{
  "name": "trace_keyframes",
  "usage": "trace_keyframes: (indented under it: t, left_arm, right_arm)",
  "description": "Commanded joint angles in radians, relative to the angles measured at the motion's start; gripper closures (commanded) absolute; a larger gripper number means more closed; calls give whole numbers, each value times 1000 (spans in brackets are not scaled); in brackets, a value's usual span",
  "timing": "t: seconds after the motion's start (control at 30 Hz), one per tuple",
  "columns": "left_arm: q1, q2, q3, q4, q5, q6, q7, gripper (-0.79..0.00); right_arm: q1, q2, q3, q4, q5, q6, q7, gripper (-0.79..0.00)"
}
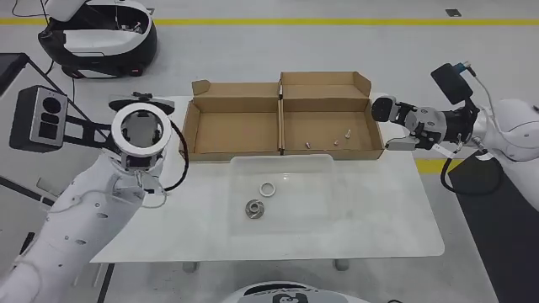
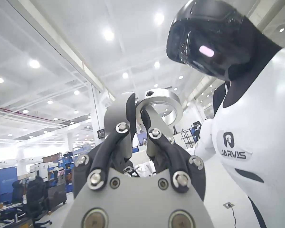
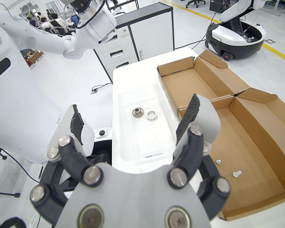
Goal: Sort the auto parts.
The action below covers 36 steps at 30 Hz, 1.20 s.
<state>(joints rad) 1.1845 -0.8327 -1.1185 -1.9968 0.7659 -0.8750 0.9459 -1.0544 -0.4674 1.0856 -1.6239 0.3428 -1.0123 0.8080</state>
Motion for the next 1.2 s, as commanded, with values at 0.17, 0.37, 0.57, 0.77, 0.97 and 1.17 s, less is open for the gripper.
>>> trace_keyframes:
  t: [0.17, 0.37, 0.57, 0.77, 0.97, 1.17]
  left_arm:
    - [78, -57, -136, 15, -84, -137, -138, 0]
    - [125, -89, -153, 45, 20, -137, -138, 0]
    - [129, -89, -141, 64, 143, -137, -138, 0]
    - [133, -84, -132, 65, 170, -137, -138, 0]
    - [140, -92, -133, 28, 39, -137, -138, 0]
    - [152, -103, -155, 9, -17, -137, -138, 0]
  right_arm:
    - [0, 0, 0, 0, 0, 0, 0, -785]
    - [0, 0, 0, 0, 0, 0, 0, -785]
    - [0, 0, 0, 0, 0, 0, 0, -785]
    - [0, 0, 0, 0, 0, 0, 0, -785]
    - [0, 0, 0, 0, 0, 0, 0, -785]
    - [0, 0, 0, 0, 0, 0, 0, -785]
